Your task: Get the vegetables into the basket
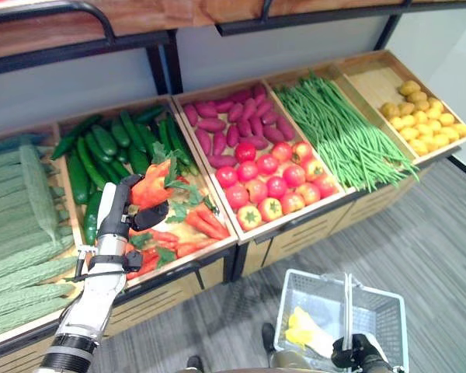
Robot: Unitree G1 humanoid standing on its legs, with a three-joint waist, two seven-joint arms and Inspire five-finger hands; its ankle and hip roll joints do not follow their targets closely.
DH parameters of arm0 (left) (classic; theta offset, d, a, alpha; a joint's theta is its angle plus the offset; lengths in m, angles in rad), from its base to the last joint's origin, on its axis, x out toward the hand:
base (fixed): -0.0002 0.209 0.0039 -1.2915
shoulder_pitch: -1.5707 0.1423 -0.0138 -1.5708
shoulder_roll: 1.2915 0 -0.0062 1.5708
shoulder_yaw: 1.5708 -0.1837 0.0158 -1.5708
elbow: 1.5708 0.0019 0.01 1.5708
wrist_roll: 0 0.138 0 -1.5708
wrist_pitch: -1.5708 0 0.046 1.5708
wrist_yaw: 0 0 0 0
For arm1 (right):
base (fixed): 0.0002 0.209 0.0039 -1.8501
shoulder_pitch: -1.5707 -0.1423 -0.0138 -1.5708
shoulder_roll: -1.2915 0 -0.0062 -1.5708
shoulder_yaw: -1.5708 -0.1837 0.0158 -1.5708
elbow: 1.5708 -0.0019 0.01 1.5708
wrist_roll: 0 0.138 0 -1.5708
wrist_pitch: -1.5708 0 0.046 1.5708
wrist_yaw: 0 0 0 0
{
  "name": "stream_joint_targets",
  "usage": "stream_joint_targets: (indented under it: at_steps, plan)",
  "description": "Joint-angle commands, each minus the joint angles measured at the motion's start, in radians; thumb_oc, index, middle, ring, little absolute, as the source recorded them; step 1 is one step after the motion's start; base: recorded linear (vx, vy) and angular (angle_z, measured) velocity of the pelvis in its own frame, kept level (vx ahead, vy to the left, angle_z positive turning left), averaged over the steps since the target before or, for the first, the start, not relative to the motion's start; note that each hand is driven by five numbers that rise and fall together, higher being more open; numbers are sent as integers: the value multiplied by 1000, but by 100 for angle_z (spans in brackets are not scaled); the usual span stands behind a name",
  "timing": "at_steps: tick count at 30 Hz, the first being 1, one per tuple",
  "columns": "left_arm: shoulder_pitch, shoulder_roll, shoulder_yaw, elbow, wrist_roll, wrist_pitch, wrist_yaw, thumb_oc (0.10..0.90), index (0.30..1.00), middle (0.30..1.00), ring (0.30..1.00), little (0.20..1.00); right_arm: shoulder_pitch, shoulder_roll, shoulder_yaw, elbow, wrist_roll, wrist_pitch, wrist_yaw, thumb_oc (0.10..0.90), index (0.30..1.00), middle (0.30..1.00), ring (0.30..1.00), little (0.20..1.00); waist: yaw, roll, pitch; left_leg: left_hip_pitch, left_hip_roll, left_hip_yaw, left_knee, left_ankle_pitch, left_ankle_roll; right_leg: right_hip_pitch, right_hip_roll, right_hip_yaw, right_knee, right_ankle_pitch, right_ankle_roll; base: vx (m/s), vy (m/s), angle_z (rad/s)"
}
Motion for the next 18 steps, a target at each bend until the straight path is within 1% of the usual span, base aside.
stream_joint_targets:
  at_steps: [1,2,4,6,7,8,10,11,12,13,18]
  plan:
    - [-125,28,59,-141,-10,-123,28,400,300,300,300,300,13,-51,40,42,6,6,-23,400,300,300,300,300,27,25,-24,-61,35,-49,77,-63,19,6,-92,-216,181,-79,50,-139,54,-91]
    - [-127,28,61,-145,-13,-123,25,400,300,300,300,300,14,-48,40,42,6,5,-26,400,300,300,300,300,26,28,-26,-66,38,-41,80,-59,20,13,-90,-240,216,-95,45,-103,62,-50]
    - [-130,32,61,-155,-17,-124,17,400,300,300,300,300,19,-48,39,48,7,4,-26,400,300,300,300,300,23,35,-30,-67,45,-25,79,-54,22,20,-87,-252,271,-121,40,-61,22,-16]
    - [-133,39,59,-161,-18,-125,4,400,300,300,300,300,22,-46,34,50,13,4,-27,400,300,300,300,300,23,34,-40,-68,45,-17,70,-45,19,24,-79,-246,267,-128,34,3,-52,-34]
    - [-122,38,73,-179,-24,-124,-8,400,300,300,300,300,27,-49,33,52,11,7,-26,400,300,300,300,300,25,32,-48,-44,42,10,65,-51,13,58,-84,-287,208,-134,34,68,-108,-44]
    - [-115,38,77,-180,-28,-126,-11,400,300,300,300,300,29,-49,31,54,11,7,-26,400,300,300,300,300,23,33,-54,-38,46,19,65,-48,8,68,-76,-295,191,-144,31,90,-141,-47]
    - [-106,33,82,-181,-38,-127,-20,400,300,300,300,300,36,-51,31,55,10,9,-22,400,300,300,300,300,19,36,-64,-29,53,27,61,-43,1,86,-57,-294,157,-158,26,53,-94,-28]
    - [-105,33,82,-182,-38,-127,-20,400,300,300,300,300,36,-51,31,55,10,9,-22,400,300,300,300,300,20,36,-64,-28,53,27,60,-43,1,87,-57,-295,155,-157,25,59,-154,-12]
    - [-101,28,81,-186,-45,-127,-28,400,300,300,300,300,42,-57,24,55,13,10,-21,400,300,300,300,300,11,40,-71,-18,65,31,54,-31,-12,100,-41,-299,125,-162,20,54,-174,-10]
    - [-99,26,80,-185,-51,-126,-32,400,300,300,300,300,45,-60,23,55,14,10,-22,400,300,300,300,300,8,43,-73,-15,70,32,51,-27,-17,106,-34,-301,114,-163,18,68,-226,-6]
    - [-103,4,67,-200,-71,-127,-44,400,300,300,300,300,58,-77,15,54,14,10,-22,400,300,300,300,300,-11,68,-75,-3,101,30,38,7,-46,125,0,-297,96,-184,-3,18,-156,-12]
